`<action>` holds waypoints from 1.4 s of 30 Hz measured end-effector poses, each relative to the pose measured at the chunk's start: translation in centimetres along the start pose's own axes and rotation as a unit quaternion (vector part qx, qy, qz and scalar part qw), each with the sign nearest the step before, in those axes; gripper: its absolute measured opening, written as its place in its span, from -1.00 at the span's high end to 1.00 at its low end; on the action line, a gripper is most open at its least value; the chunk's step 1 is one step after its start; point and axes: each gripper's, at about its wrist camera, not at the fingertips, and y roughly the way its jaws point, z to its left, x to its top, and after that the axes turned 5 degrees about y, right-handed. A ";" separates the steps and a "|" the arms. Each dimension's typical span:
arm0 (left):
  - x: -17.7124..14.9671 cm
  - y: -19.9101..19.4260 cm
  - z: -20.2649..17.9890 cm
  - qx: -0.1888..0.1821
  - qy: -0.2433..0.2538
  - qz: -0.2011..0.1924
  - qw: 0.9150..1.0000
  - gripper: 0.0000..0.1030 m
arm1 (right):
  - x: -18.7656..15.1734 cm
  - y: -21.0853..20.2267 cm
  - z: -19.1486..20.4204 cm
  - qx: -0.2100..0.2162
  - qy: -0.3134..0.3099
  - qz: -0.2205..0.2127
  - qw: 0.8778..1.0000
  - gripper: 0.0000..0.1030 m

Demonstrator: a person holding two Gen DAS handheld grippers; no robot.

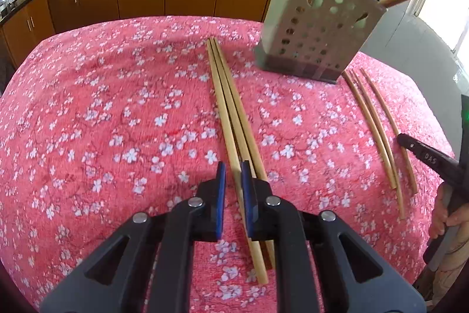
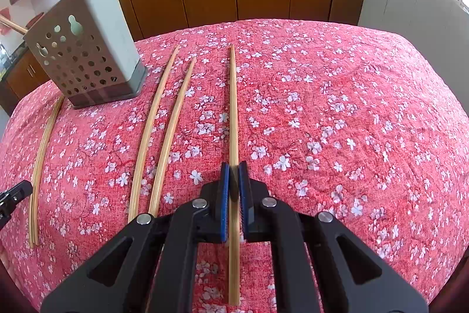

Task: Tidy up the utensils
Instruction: 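Lower both grippers to the remaining chopsticks on the tablecloth, then grasp a chopstick with the left gripper while the right gripper grasps another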

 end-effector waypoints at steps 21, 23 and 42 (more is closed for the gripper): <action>2.0 0.7 6.9 0.059 -0.052 -0.023 0.997 0.80 | -0.3 -0.3 -1.9 -0.009 -0.005 -0.034 0.999 0.85; 1.7 0.6 6.6 0.071 -0.040 -0.032 0.996 0.80 | -0.3 -0.4 -1.8 -0.009 -0.005 -0.034 0.999 0.85; 1.8 1.0 6.0 0.074 -0.044 -0.034 0.996 0.80 | -0.2 -0.5 -2.5 0.000 0.001 -0.031 1.000 0.84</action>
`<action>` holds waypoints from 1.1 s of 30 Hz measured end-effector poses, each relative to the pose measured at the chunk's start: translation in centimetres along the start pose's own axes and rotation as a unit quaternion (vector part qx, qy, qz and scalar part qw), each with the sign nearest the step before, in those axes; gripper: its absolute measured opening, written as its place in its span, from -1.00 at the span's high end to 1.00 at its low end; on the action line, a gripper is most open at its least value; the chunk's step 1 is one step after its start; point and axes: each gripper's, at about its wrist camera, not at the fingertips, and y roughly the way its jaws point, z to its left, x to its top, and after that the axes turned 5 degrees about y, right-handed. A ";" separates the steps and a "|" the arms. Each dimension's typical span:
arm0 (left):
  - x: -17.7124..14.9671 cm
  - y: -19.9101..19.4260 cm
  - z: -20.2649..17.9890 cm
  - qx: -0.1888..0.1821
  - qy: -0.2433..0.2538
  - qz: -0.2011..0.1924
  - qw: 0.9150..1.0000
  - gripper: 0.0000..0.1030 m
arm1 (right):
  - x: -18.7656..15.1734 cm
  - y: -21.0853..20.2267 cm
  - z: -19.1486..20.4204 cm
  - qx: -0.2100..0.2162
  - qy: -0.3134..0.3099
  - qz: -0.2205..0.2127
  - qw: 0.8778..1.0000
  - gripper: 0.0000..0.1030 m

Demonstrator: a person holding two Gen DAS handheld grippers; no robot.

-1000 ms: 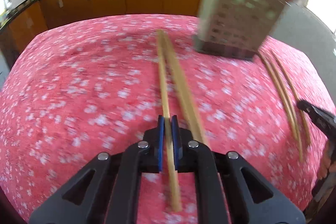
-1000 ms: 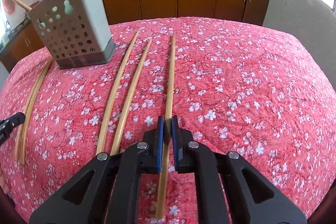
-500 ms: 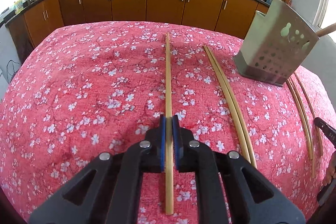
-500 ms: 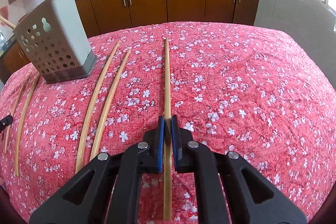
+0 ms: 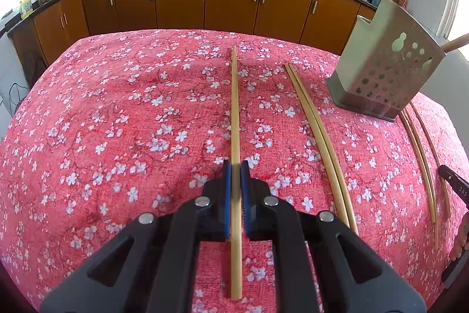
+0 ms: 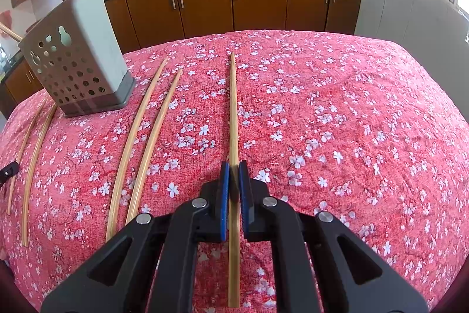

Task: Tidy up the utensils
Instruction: 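Grasp a chopstick with the left gripper while the right gripper grasps another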

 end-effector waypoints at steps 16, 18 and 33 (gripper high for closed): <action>-0.1 -0.2 0.3 -0.005 -0.004 0.000 1.000 0.80 | 0.0 -0.1 -0.1 0.000 0.000 0.000 1.000 0.84; -0.1 -0.2 0.3 -0.005 -0.004 0.000 1.000 0.80 | 0.0 -0.1 -0.1 0.000 0.000 0.000 1.000 0.84; -1.3 -1.2 -0.9 0.020 0.037 0.005 0.999 0.79 | -0.6 -0.8 -0.8 0.017 0.016 0.002 1.000 0.84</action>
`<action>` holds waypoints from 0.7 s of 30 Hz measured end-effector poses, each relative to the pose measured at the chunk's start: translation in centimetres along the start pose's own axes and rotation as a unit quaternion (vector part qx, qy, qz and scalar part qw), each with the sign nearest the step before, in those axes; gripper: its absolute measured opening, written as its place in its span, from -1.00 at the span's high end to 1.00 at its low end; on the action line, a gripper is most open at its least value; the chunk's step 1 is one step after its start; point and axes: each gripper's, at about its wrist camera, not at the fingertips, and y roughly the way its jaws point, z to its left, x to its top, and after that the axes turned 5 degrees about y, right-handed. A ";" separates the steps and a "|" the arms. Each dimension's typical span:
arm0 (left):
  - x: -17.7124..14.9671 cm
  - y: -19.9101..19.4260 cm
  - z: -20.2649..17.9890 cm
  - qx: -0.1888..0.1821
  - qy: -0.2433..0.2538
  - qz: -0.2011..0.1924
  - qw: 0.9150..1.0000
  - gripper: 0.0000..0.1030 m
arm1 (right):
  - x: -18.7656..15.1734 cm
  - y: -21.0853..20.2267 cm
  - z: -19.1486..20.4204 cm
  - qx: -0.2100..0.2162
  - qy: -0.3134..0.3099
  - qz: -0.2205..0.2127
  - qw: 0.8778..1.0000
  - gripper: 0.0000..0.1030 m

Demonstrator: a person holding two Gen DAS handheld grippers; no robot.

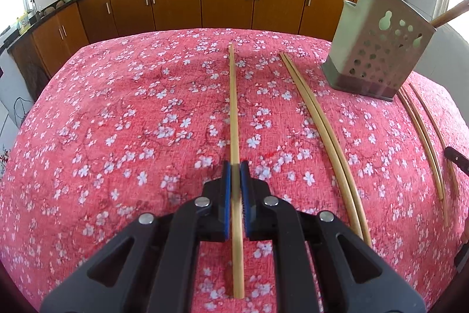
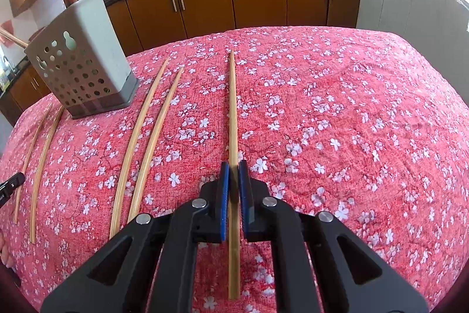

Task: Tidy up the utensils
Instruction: 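Grasp a chopstick with the left gripper while the right gripper grasps another, then lift both held chopsticks upright and carry them above the utensil holder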

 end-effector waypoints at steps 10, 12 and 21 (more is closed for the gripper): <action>0.2 -0.5 0.1 0.011 0.011 -0.004 1.000 0.84 | 0.4 -0.8 0.3 -0.011 -0.005 -0.015 1.000 0.85; 0.8 -1.8 0.3 0.009 0.014 -0.023 1.000 0.85 | 0.9 -1.9 0.4 -0.004 -0.005 -0.033 0.999 0.85; 5.8 -9.4 1.1 0.009 0.012 -0.137 0.990 0.85 | 6.1 -8.2 1.7 0.005 -0.017 -0.145 0.989 0.85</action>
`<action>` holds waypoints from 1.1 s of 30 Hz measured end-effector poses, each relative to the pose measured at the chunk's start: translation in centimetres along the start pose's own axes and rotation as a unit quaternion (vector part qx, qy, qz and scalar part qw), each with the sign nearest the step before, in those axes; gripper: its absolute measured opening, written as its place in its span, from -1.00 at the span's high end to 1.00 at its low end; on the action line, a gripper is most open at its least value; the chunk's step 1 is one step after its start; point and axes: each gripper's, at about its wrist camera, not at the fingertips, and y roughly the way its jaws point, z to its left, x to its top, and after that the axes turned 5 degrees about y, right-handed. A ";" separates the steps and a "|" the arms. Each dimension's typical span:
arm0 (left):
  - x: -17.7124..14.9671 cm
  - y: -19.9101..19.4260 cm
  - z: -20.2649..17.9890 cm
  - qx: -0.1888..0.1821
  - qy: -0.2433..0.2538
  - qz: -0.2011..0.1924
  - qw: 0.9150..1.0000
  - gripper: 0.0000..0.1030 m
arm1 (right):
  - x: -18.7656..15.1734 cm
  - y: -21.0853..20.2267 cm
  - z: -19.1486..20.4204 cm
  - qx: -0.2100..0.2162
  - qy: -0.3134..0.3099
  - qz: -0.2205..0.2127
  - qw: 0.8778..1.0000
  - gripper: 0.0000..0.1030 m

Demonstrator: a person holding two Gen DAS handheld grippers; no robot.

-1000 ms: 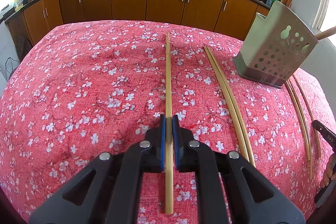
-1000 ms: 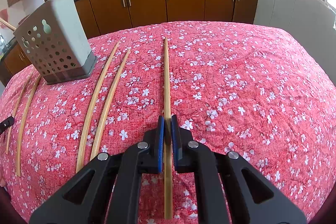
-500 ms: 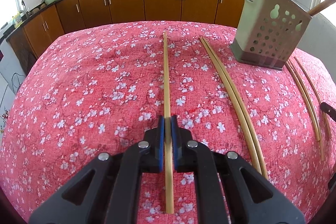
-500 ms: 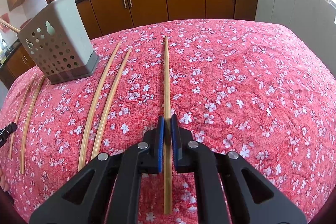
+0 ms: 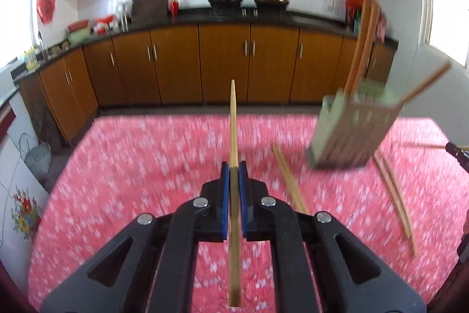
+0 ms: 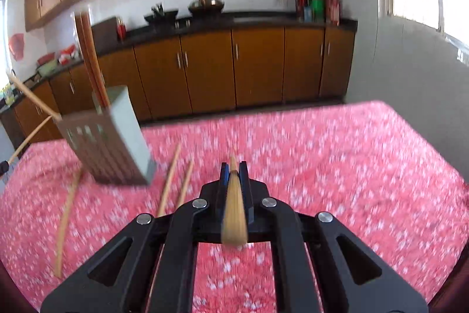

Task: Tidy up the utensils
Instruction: 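Lift both held chopsticks upright and carry them above the utensil holder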

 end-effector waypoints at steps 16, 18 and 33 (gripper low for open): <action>6.1 -7.3 0.6 -0.072 -0.016 -0.066 0.995 0.85 | 6.8 -6.5 1.7 0.097 0.020 -0.041 0.994 0.85; 6.4 -8.1 0.1 -0.077 -0.008 -0.065 0.995 0.85 | 7.3 -7.8 2.2 0.117 0.014 -0.042 0.992 0.85; 4.9 -6.8 1.4 -0.049 0.004 -0.015 0.999 0.85 | 8.0 -8.9 2.8 0.126 -0.001 -0.056 0.990 0.85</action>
